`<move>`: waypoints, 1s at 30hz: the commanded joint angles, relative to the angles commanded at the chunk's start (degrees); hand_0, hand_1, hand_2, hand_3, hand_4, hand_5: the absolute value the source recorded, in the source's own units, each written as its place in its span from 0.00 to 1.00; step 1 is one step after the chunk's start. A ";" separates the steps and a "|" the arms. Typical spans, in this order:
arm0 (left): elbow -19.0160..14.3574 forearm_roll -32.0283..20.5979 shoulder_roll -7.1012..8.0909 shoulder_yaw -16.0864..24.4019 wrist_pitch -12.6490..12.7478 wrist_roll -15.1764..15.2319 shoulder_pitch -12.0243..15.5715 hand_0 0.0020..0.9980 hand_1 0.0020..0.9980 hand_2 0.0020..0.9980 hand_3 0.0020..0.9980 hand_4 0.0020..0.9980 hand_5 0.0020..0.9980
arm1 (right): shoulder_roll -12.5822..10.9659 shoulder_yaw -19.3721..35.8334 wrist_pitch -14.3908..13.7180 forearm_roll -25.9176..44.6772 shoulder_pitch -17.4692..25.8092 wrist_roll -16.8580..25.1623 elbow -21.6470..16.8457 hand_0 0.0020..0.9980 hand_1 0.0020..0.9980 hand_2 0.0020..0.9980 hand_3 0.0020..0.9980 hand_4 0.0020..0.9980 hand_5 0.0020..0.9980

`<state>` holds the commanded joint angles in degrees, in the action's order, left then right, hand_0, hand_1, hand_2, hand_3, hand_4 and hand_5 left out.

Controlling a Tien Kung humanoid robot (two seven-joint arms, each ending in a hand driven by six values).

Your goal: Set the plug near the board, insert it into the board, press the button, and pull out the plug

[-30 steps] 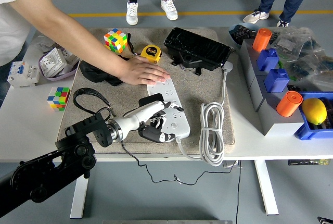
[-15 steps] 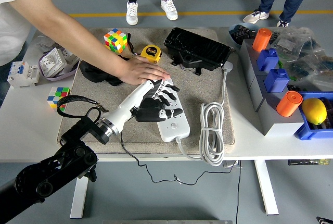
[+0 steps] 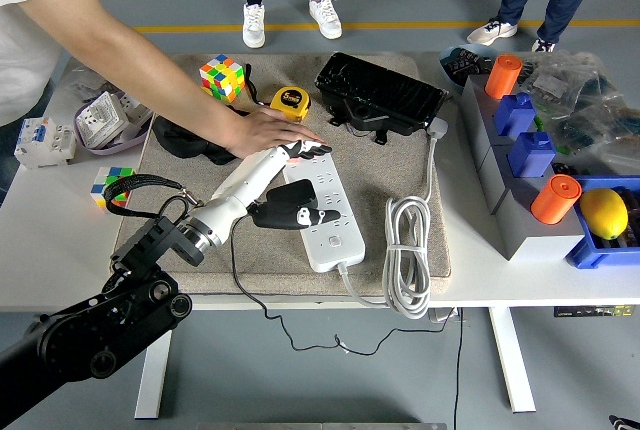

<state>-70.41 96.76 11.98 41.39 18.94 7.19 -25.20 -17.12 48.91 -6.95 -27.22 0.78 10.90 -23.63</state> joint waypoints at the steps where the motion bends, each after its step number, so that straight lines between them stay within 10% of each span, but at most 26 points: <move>1: 0.36 0.71 -0.08 -0.05 0.53 -0.56 -0.12 0.75 0.76 0.81 0.79 1.00 0.43 | -0.03 -0.03 0.00 -0.01 0.03 0.00 -0.01 0.60 0.59 0.54 0.55 0.79 0.26; 30: 10.36 7.91 -2.62 -2.62 3.83 -7.80 -3.16 0.59 0.63 0.67 0.71 1.00 0.37 | -0.20 -0.18 0.08 -0.05 0.14 0.10 -0.07 0.60 0.59 0.54 0.55 0.79 0.26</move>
<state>-60.05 104.67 9.36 38.77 22.77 -0.61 -28.36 -17.32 48.73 -6.88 -27.27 0.92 10.99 -23.70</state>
